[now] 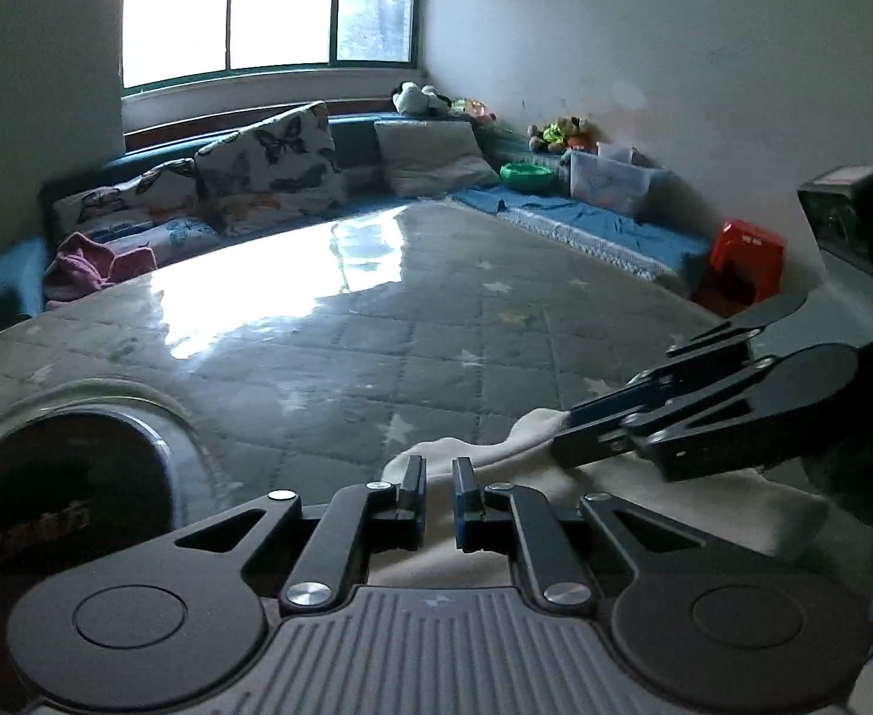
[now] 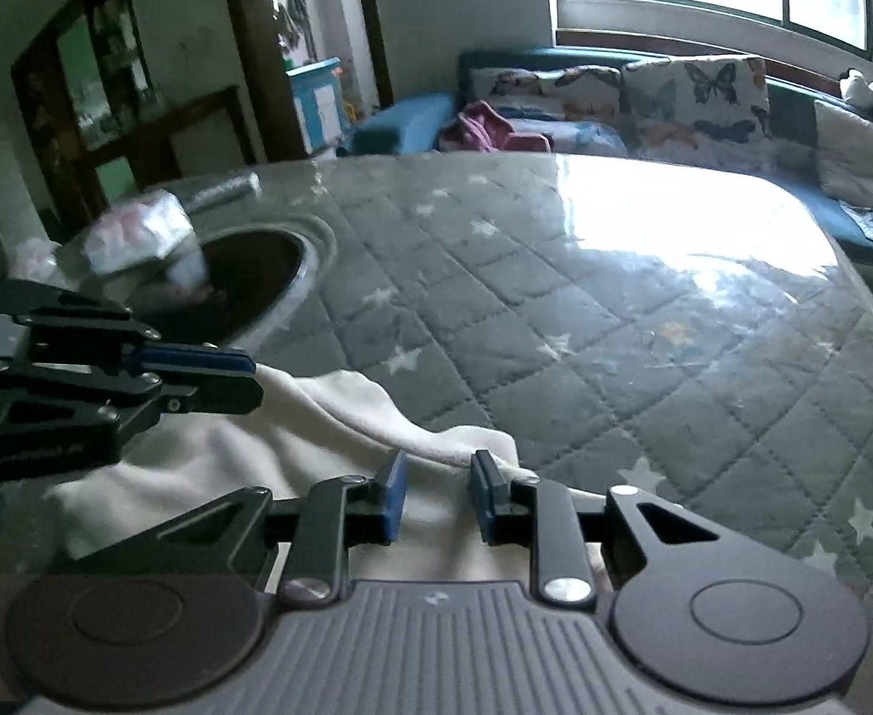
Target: Fold clothes
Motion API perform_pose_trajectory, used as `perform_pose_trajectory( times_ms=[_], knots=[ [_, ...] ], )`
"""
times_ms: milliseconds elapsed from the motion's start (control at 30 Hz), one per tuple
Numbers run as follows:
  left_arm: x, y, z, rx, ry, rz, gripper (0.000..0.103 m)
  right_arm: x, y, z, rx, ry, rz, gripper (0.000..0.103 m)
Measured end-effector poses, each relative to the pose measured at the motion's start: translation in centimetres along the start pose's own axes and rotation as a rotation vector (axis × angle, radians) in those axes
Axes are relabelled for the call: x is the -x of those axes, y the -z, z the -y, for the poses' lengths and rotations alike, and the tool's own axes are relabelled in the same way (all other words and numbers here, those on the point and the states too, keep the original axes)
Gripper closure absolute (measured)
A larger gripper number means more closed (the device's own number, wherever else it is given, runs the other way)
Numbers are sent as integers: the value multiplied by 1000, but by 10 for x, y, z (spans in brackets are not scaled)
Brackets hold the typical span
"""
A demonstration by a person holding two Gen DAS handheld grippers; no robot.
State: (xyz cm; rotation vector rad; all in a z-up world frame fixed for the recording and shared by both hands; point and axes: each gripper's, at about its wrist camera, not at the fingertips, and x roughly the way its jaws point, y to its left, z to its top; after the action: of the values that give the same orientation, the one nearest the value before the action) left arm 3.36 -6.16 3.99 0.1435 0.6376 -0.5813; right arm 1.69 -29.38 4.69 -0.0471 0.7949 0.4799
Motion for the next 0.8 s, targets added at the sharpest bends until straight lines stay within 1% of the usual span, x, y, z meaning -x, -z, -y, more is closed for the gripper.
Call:
perform_pose_trajectory(
  times_ms=[133, 267, 367, 433, 533, 633, 700, 800],
  knots=[
    [-20, 5, 1, 30, -17, -41, 93, -4, 1, 1, -5, 6, 5, 81],
    [-20, 4, 6, 43, -20, -34, 93, -2, 3, 2, -5, 13, 11, 81],
    [-23, 4, 5, 39, -22, -30, 92, 0, 4, 2, -5, 18, 16, 81],
    [-22, 3, 2, 54, -22, -21, 92, 1, 5, 3, -5, 21, 20, 81],
    [-6, 5, -1, 71, -33, 2, 92, 8, 5, 1, -1, 24, 35, 81],
    [17, 14, -3, 65, -13, 29, 92, 21, 5, -4, 22, 24, 57, 80],
    [26, 21, -4, 67, -13, 28, 92, 22, 7, -6, 26, 23, 53, 80],
    [30, 31, -11, 86, -41, 16, 92, 21, 12, -7, 26, 21, 40, 80]
  ],
)
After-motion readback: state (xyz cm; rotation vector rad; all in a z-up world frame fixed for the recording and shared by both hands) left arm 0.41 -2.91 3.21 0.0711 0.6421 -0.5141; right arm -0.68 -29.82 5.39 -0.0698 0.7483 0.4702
